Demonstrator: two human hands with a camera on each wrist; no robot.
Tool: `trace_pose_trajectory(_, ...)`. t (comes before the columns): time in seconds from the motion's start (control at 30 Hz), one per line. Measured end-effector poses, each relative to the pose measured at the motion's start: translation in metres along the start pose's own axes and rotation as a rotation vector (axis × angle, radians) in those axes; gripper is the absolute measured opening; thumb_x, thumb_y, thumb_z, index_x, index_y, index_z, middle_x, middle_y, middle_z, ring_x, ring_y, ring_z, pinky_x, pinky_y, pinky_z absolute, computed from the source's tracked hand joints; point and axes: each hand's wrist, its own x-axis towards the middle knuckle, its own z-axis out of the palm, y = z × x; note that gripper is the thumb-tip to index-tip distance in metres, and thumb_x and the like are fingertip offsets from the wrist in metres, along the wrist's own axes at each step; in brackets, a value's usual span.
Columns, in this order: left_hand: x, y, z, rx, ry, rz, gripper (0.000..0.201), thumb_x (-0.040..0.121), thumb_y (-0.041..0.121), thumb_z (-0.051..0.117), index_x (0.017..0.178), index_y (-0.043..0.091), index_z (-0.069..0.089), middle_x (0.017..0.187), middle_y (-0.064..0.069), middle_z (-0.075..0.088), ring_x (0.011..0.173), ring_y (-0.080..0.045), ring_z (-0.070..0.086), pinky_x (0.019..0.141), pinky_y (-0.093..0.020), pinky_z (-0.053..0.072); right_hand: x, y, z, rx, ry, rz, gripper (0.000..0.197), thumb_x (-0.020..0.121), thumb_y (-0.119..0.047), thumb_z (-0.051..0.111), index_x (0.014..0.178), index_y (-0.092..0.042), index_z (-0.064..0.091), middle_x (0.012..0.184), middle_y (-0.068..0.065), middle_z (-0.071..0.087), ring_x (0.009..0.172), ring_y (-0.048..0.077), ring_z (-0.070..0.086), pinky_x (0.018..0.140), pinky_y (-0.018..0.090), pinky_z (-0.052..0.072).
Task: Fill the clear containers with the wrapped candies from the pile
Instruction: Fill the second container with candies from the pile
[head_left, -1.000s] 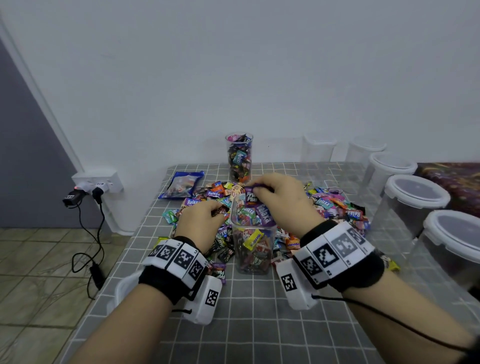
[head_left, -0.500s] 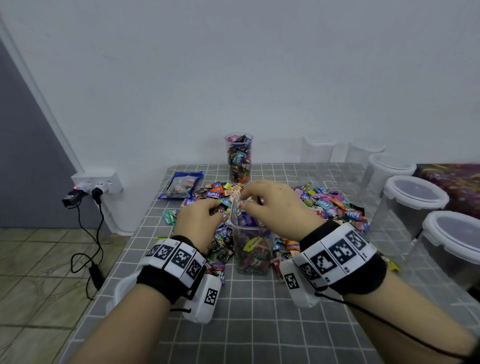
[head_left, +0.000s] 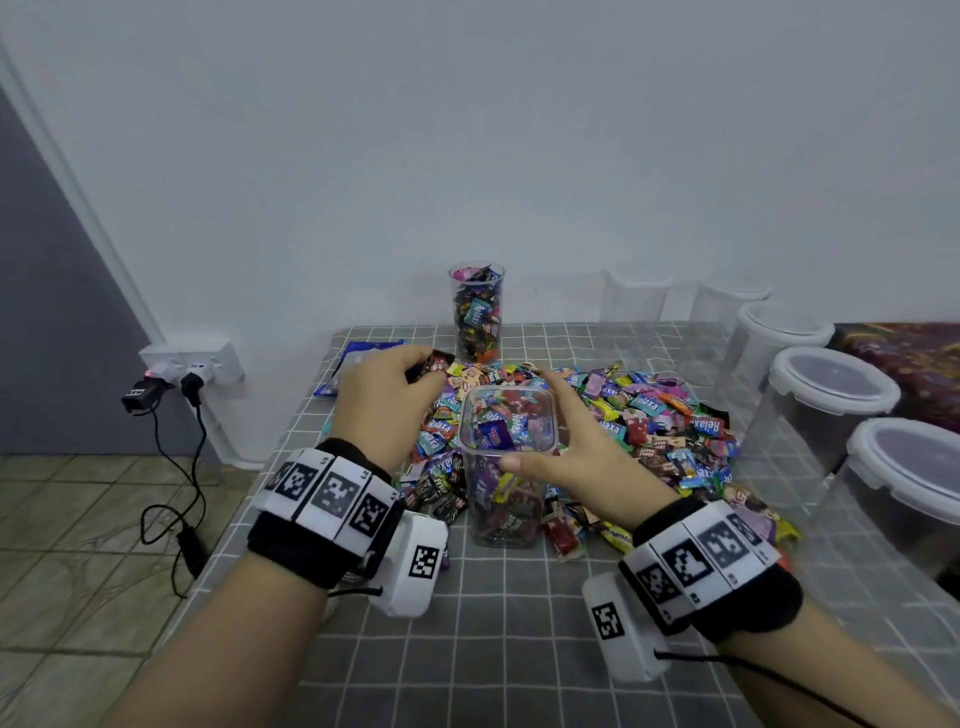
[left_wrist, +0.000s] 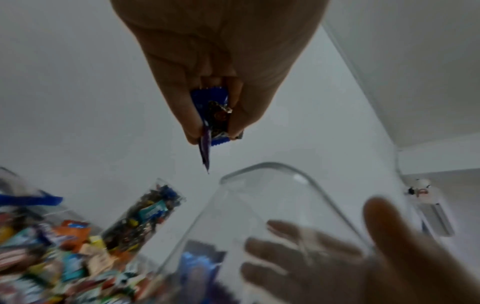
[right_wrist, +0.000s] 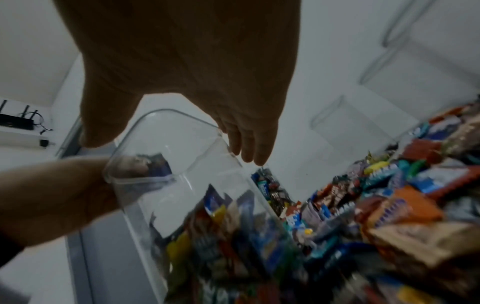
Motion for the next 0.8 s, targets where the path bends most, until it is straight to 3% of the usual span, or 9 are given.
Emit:
trace_pose_trajectory(0.07,-0.001,0.01,0.0,-0.075,-0.018,0.02,0.012,0.085,0.012,0.061,0.091,0.014,0.072,0.065,0.012,0.059,0.064,-0.008,0.052,0.063,-0.024,0.04,0.0,0.005,0.003,0.076,-0.028,0.006,0.082,0.079,-0.022,0.075,0.136,-0.033,0.017,0.125,-0.031,0.037,0.094,-0.031,0.043,0.077,-0.005,0.035)
trace_pose_trajectory(0.13,-0.001,0.017,0.003,-0.135,-0.069,0.04,0.015,0.085,0.011,0.062,0.088,0.022,0.071,0.062,0.018,0.059,0.06,0.001,0.052,0.061,-0.018,0.041,0.003,0.01,0.006,0.08,-0.039,0.001,0.075,0.08,-0.015,0.073,0.131,-0.033,0.022,0.112,-0.031,0.04,0.083,-0.034,0.045,0.07,-0.005,0.038)
trace_pose_trajectory(0.2,-0.002,0.021,0.008,-0.167,-0.128,0.058,0.02,0.084,0.009,0.062,0.083,0.028,0.068,0.061,0.02,0.061,0.059,0.005,0.054,0.06,-0.012,0.042,0.005,0.013,0.007,0.064,-0.028,0.004,0.075,0.077,-0.019,0.076,0.135,-0.028,0.029,0.111,-0.028,0.043,0.086,-0.032,0.047,0.072,-0.003,0.04)
trace_pose_trajectory(0.27,-0.003,0.021,0.014,-0.141,-0.182,0.068,0.016,0.084,0.01,0.064,0.087,0.024,0.07,0.069,0.016,0.065,0.064,0.003,0.057,0.065,-0.013,0.045,0.006,0.013,0.005,0.074,-0.018,0.002,0.075,0.075,-0.018,0.078,0.135,-0.024,0.033,0.11,-0.026,0.046,0.087,-0.029,0.049,0.072,-0.002,0.04)
trace_pose_trajectory(0.37,-0.005,0.02,0.022,-0.05,-0.251,0.081,0.024,0.085,0.015,0.064,0.109,0.014,0.069,0.091,0.001,0.07,0.082,-0.01,0.061,0.079,-0.023,0.048,0.008,0.016,0.005,0.059,-0.005,0.0,0.078,0.073,-0.02,0.079,0.135,-0.024,0.033,0.11,-0.026,0.047,0.095,-0.021,0.05,0.076,0.0,0.04)
trace_pose_trajectory(0.43,-0.006,0.02,0.023,-0.024,-0.264,0.089,0.029,0.086,0.018,0.064,0.114,0.014,0.067,0.099,-0.001,0.07,0.09,-0.014,0.062,0.087,-0.032,0.049,0.009,0.017,0.005,0.05,-0.001,-0.004,0.082,0.071,-0.025,0.08,0.138,-0.023,0.032,0.114,-0.025,0.046,0.104,-0.014,0.047,0.084,0.003,0.038)
trace_pose_trajectory(0.57,-0.01,0.026,0.023,0.06,-0.289,0.12,0.032,0.086,0.021,0.063,0.118,0.018,0.065,0.106,0.002,0.07,0.098,-0.014,0.062,0.091,-0.035,0.047,0.01,0.021,0.006,0.026,-0.001,0.003,0.098,0.059,-0.046,0.078,0.141,-0.02,0.031,0.127,-0.013,0.046,0.121,0.006,0.045,0.102,0.027,0.039)
trace_pose_trajectory(0.7,-0.012,0.031,0.023,0.168,-0.329,0.166,0.029,0.085,0.029,0.064,0.114,0.031,0.066,0.102,0.008,0.07,0.094,-0.009,0.061,0.086,-0.029,0.047,0.014,0.027,0.007,0.057,0.009,-0.017,0.082,0.065,-0.032,0.085,0.133,-0.024,0.039,0.122,-0.015,0.055,0.111,-0.005,0.052,0.095,0.024,0.043)
trace_pose_trajectory(0.8,-0.013,0.033,0.024,0.235,-0.344,0.18,0.025,0.086,0.034,0.062,0.11,0.037,0.068,0.098,0.011,0.069,0.094,-0.004,0.06,0.082,-0.023,0.044,0.014,0.028,0.008,0.068,0.022,-0.041,0.086,0.059,-0.041,0.083,0.132,-0.028,0.041,0.124,-0.014,0.057,0.115,-0.001,0.054,0.098,0.03,0.045)
